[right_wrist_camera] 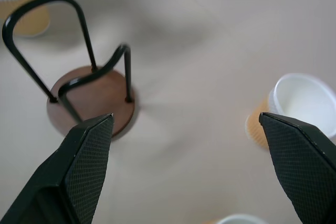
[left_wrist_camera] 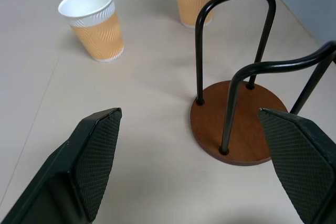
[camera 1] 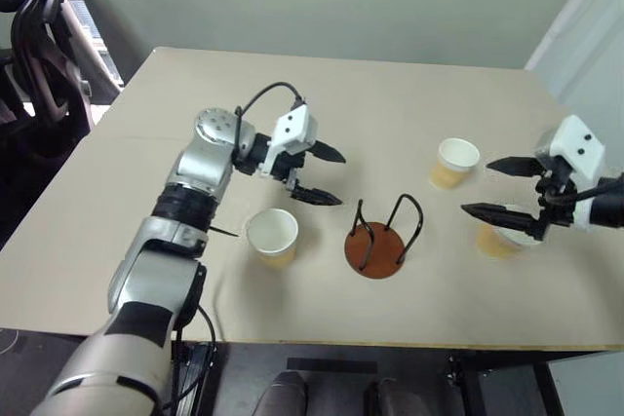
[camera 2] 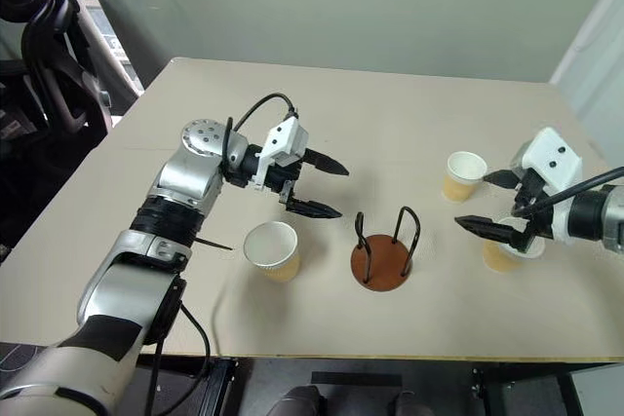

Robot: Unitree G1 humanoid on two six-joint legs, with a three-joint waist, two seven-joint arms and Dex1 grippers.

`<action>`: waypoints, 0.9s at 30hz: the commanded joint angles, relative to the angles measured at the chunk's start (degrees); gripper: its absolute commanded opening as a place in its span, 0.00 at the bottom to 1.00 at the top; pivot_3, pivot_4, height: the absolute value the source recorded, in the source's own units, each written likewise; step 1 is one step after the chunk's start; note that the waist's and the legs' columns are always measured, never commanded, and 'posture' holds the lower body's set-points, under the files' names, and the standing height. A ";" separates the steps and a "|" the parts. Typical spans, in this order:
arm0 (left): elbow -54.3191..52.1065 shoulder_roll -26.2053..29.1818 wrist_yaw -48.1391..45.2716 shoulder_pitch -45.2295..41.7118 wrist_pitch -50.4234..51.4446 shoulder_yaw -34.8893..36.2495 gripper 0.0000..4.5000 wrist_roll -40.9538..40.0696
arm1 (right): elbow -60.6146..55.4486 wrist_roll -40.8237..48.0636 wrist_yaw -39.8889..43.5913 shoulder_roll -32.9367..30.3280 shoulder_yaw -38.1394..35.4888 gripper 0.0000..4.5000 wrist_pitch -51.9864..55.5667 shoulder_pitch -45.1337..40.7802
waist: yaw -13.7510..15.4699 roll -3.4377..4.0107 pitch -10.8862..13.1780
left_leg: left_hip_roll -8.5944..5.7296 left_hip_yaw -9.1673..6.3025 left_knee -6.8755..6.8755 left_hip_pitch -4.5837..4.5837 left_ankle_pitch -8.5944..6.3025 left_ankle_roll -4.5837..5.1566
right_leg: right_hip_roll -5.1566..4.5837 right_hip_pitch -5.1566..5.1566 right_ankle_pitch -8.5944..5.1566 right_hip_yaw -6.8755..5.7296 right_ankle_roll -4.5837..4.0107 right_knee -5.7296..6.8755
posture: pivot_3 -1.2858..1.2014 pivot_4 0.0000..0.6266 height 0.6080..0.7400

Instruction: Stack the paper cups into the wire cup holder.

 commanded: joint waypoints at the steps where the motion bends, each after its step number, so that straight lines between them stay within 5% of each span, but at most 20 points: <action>1: -2.33 1.61 0.14 -0.69 0.46 2.50 0.99 -1.12 | 2.25 -2.55 0.21 0.14 1.94 1.00 -2.74 -2.83 | 0.03 0.00 0.00 | -0.01 -0.01 -0.01 0.00 0.00 0.00 | 0.00 0.00 0.00 -0.01 0.00 0.00 | 0.52 0.24 1.00; 10: -5.95 4.53 1.22 0.55 4.56 5.69 0.99 -3.79 | 9.88 -7.24 3.13 1.12 8.05 1.00 -7.69 -8.99 | -0.04 0.00 0.00 | -0.01 -0.03 -0.04 -0.03 0.00 0.00 | -0.02 -0.04 0.00 -0.01 0.00 -0.01 | 0.52 0.24 1.00; 27: -15.07 4.73 2.98 2.50 12.10 6.09 0.99 -6.94 | 30.09 -31.24 5.41 7.99 25.06 1.00 -25.99 -20.93 | -0.21 0.00 0.00 | -0.02 -0.05 -0.21 -0.05 0.00 0.00 | -0.16 -0.08 0.03 -0.07 -0.03 0.09 | 0.52 0.24 1.00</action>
